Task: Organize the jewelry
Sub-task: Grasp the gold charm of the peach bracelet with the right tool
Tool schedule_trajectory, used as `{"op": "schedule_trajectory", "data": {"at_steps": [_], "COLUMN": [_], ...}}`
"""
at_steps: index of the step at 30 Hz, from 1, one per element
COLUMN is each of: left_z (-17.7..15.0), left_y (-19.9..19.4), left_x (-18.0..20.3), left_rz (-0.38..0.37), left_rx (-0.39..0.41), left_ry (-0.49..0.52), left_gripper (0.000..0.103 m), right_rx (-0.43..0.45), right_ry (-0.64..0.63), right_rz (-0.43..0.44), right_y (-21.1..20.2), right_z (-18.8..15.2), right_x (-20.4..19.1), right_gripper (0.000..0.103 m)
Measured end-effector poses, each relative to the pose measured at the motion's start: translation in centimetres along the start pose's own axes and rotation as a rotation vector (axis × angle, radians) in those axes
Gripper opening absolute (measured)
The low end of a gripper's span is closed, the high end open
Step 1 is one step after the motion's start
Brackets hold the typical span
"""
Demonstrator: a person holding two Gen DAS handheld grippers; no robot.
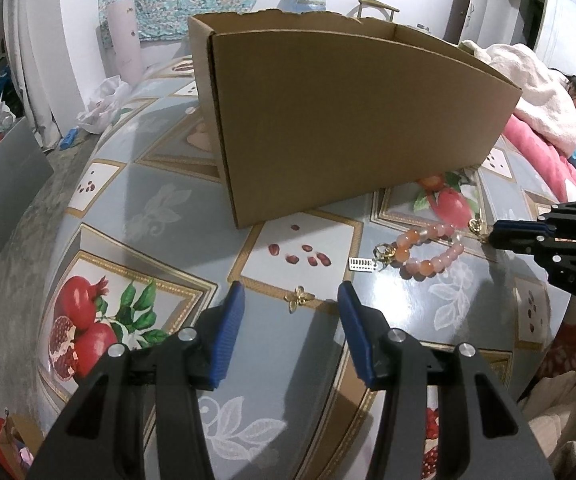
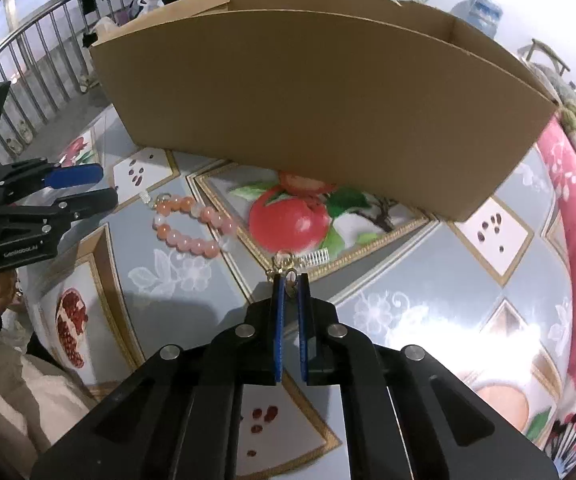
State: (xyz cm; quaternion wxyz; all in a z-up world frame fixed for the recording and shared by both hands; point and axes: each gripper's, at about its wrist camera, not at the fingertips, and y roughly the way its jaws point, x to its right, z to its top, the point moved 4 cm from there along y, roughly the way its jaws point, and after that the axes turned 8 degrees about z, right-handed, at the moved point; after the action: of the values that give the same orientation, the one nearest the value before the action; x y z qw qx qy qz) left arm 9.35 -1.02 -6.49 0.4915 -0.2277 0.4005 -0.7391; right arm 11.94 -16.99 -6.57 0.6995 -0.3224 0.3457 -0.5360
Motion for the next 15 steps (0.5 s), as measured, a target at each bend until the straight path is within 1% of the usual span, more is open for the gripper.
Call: {"op": "schedule_trajectory", "data": {"at_steps": [3, 5, 10, 15], "left_z": [-0.2, -0.2, -0.2, 0.2], "left_y": [-0.2, -0.3, -0.4, -0.3], "left_x": [0.2, 0.3, 0.6, 0.6], "left_rz": [0.006, 0.008, 0.016, 0.021], "left_rx": [-0.002, -0.002, -0.005, -0.004], "left_ry": [0.003, 0.004, 0.005, -0.021], "left_gripper": [0.047, 0.047, 0.047, 0.047], "right_rx": [0.016, 0.021, 0.037, 0.051], "right_ry": [0.024, 0.039, 0.06, 0.073], "right_rz": [0.028, 0.049, 0.061, 0.079], "right_y": [-0.5, -0.6, -0.9, -1.4], "right_z": [-0.3, -0.5, -0.9, -1.4], "right_x": [0.4, 0.9, 1.3, 2.0], "right_gripper": [0.0, 0.0, 0.0, 0.0]}}
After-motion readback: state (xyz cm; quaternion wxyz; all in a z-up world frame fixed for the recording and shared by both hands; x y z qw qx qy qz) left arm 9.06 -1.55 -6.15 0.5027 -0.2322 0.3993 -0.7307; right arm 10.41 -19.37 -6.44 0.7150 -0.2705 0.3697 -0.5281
